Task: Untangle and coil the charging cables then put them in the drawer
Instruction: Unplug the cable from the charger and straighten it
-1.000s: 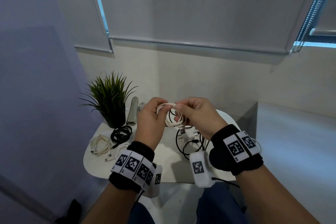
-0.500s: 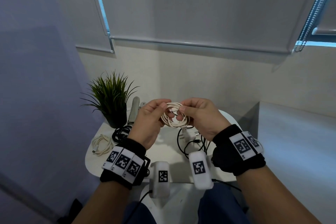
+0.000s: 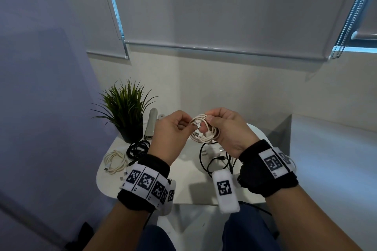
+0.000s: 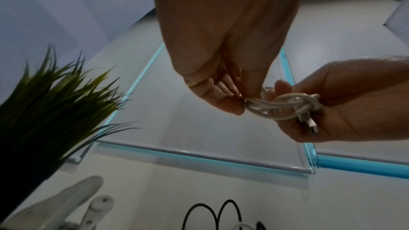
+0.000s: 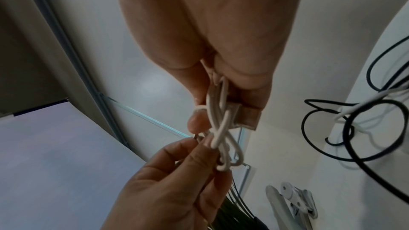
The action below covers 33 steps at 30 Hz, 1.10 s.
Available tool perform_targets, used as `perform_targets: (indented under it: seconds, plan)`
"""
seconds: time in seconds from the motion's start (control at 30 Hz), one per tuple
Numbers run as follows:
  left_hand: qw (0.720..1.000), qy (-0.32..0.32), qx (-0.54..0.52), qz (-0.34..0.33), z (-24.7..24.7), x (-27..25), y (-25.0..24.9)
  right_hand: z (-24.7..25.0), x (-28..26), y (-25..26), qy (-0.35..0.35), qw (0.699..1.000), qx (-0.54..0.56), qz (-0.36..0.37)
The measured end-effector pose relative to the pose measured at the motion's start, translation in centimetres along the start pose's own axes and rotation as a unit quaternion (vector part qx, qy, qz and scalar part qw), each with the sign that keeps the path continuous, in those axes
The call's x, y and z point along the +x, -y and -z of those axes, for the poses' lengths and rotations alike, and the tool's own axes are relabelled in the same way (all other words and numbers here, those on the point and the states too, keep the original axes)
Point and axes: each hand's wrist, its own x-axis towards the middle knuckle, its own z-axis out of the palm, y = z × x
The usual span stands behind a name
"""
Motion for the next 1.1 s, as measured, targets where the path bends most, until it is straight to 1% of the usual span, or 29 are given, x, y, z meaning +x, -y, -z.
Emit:
perform_targets:
  seconds: [0.1,0.23,0.37,0.43,0.53,0.67,0.73,0.9,0.97,1.03,1.1]
  plan:
    - [0.998,0.011,0.061,-0.017,0.1,0.1,-0.1,-0.3,0.0,-0.1,-0.008,0.999,-0.031,0.001]
    - [0.987,0.006,0.137,-0.083,0.0,0.3,0.5,-0.5,0.1,-0.4,-0.008,0.997,-0.082,0.006]
    - [0.989,0.012,0.132,-0.069,0.0,0.2,0.6,-0.7,0.3,-0.7,-0.034,0.993,-0.110,0.018]
    - [0.991,0.023,0.117,-0.058,0.1,0.1,0.4,-0.6,0.3,-0.7,-0.045,0.993,-0.104,0.022]
    - [0.995,0.012,0.084,-0.055,0.3,0.0,-0.1,-0.3,0.3,-0.8,-0.044,0.996,-0.077,0.016]
    - [0.992,0.010,0.102,-0.076,0.1,-0.3,-0.4,-0.2,0.3,-0.7,-0.019,0.999,-0.051,-0.001]
    - [0.989,-0.005,0.110,-0.095,-0.2,-0.5,-0.3,-0.1,0.2,-0.3,-0.008,0.999,-0.049,-0.011]
    - [0.980,-0.057,0.134,-0.138,-0.9,-0.9,0.4,-0.4,0.5,-0.5,-0.012,0.994,-0.111,-0.019]
    - [0.986,-0.059,0.103,-0.120,-0.9,-1.0,0.6,-0.5,0.7,-0.9,-0.020,0.990,-0.139,-0.012]
    - [0.995,-0.053,0.049,-0.069,-0.8,-0.9,0.4,-0.4,0.6,-1.2,-0.013,0.988,-0.151,-0.005]
    - [0.998,-0.040,0.019,-0.032,-0.5,-0.6,0.3,-0.2,0.5,-1.5,-0.001,0.988,-0.154,-0.004]
